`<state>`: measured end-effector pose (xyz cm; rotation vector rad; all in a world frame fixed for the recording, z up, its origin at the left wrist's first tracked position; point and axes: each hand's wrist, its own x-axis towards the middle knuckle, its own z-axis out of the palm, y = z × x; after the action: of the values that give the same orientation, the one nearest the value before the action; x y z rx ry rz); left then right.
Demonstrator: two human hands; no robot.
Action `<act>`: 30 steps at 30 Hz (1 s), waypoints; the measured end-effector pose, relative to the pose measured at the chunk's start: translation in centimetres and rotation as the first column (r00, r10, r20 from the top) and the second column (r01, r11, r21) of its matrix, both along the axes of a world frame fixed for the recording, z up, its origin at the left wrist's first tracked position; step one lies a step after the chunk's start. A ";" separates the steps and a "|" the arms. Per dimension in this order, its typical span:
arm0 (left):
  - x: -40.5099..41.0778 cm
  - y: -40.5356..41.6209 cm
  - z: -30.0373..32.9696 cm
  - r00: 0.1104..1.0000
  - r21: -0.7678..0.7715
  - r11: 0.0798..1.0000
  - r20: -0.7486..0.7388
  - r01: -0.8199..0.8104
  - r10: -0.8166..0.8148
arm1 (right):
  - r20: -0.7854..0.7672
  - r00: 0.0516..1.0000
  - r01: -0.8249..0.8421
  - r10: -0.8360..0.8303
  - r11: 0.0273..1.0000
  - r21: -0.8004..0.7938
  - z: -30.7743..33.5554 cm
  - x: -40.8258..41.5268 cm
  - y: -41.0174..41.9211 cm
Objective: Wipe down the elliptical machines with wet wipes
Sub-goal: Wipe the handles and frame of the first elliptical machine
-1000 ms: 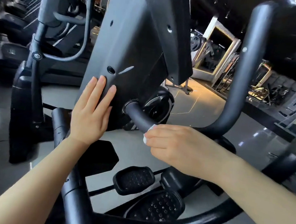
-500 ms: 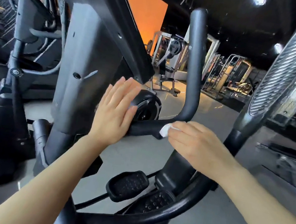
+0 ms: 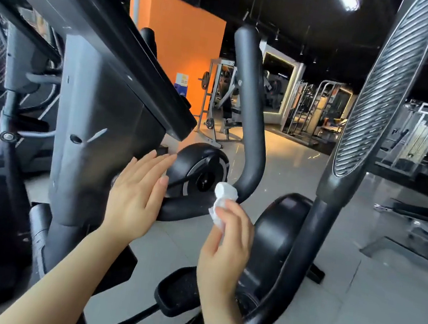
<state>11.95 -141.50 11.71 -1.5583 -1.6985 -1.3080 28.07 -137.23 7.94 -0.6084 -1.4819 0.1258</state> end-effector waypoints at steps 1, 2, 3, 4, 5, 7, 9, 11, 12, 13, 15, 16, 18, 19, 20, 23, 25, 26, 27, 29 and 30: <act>0.1 0.0 0.0 1.000 -0.007 1.000 0.006 -0.004 0.004 | 0.019 0.999 -0.044 0.045 0.999 -0.010 -0.6 -0.4 -1.1; 0.0 0.0 0.0 1.000 -0.012 1.000 0.014 -0.003 0.003 | 0.044 0.993 -0.107 0.108 0.994 -0.017 -0.9 -0.8 -2.2; 0.0 0.0 -0.1 1.000 -0.013 1.000 0.020 0.001 0.000 | 0.084 0.979 -0.184 0.184 0.983 -0.009 -0.9 -1.2 -3.2; 0.0 0.0 -0.2 1.000 -0.007 1.000 0.031 0.001 -0.001 | 0.142 0.959 -0.249 0.244 0.968 0.023 -0.5 -1.2 -3.8; 0.1 0.0 -0.2 0.999 0.001 1.000 0.040 0.000 0.000 | 0.203 0.941 -0.291 0.271 0.954 0.073 0.5 -1.0 -3.9; 0.4 0.0 -0.3 0.998 0.031 0.999 0.053 -0.023 0.021 | 0.269 0.940 -0.268 0.208 0.940 0.211 4.5 -0.2 -2.8; 0.7 0.0 -0.5 0.998 0.068 0.997 0.055 -0.047 0.044 | 0.295 0.955 -0.139 0.027 0.920 0.366 10.6 0.6 -0.2; 0.8 0.1 -0.6 0.998 0.100 0.994 0.054 -0.040 0.035 | 0.365 0.903 -0.018 -0.225 0.830 0.557 17.3 0.8 3.0; 0.7 0.1 -0.6 0.998 0.107 0.994 0.055 -0.034 0.028 | 0.405 0.842 0.003 -0.355 0.756 0.655 20.4 0.6 4.6; 0.6 0.1 -0.5 0.998 0.106 0.994 0.058 -0.032 0.026 | 0.434 0.761 -0.005 -0.482 0.665 0.747 23.1 0.2 5.9; 0.3 0.2 -0.5 0.997 0.087 0.996 0.066 -0.036 0.030 | 0.492 0.585 -0.107 -0.645 0.540 0.835 26.6 -0.2 7.4; 0.3 0.2 -0.5 0.997 0.083 0.996 0.072 -0.037 0.031 | 0.535 0.505 -0.158 -0.677 0.537 0.828 27.4 0.0 7.4; 0.2 0.2 -0.6 0.996 0.086 0.995 0.082 -0.044 0.037 | 0.592 0.397 -0.221 -0.702 0.552 0.804 27.7 0.7 7.1; 0.2 0.3 -0.6 0.996 0.089 0.995 0.084 -0.048 0.040 | 0.609 0.372 -0.247 -0.701 0.558 0.793 27.2 1.2 6.9; 0.2 0.3 -0.5 0.995 0.092 0.994 0.085 -0.053 0.045 | 0.634 0.348 -0.267 -0.690 0.576 0.773 26.3 1.7 6.7; 0.3 0.2 -0.5 0.995 0.091 0.993 0.081 -0.071 0.064 | 0.729 0.221 -0.263 -0.648 0.680 0.684 22.1 3.1 6.4; 0.3 0.1 -0.6 0.994 0.115 0.990 0.081 -0.077 0.068 | 0.811 0.113 -0.244 -0.575 0.775 0.583 18.0 4.4 6.1; 0.5 0.1 -0.5 0.994 0.140 0.987 0.088 -0.080 0.068 | 0.843 0.040 -0.246 -0.536 0.813 0.528 16.2 5.0 5.6; 0.8 0.1 -0.2 0.994 0.170 0.982 0.093 -0.078 0.062 | 0.859 -0.009 -0.273 -0.511 0.828 0.490 14.8 5.5 5.0; 2.4 0.4 0.8 0.994 0.235 0.970 0.103 -0.065 0.041 | 0.861 -0.090 -0.308 -0.500 0.836 0.453 15.1 5.8 4.3; 3.2 0.7 1.3 0.993 0.257 0.964 0.110 -0.075 0.048 | 0.845 -0.084 -0.316 -0.528 0.818 0.480 16.8 5.5 4.0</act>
<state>15.11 -140.75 13.04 -1.2971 -1.5478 -1.5334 33.55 -133.27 24.74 -0.2013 -2.8066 -1.2896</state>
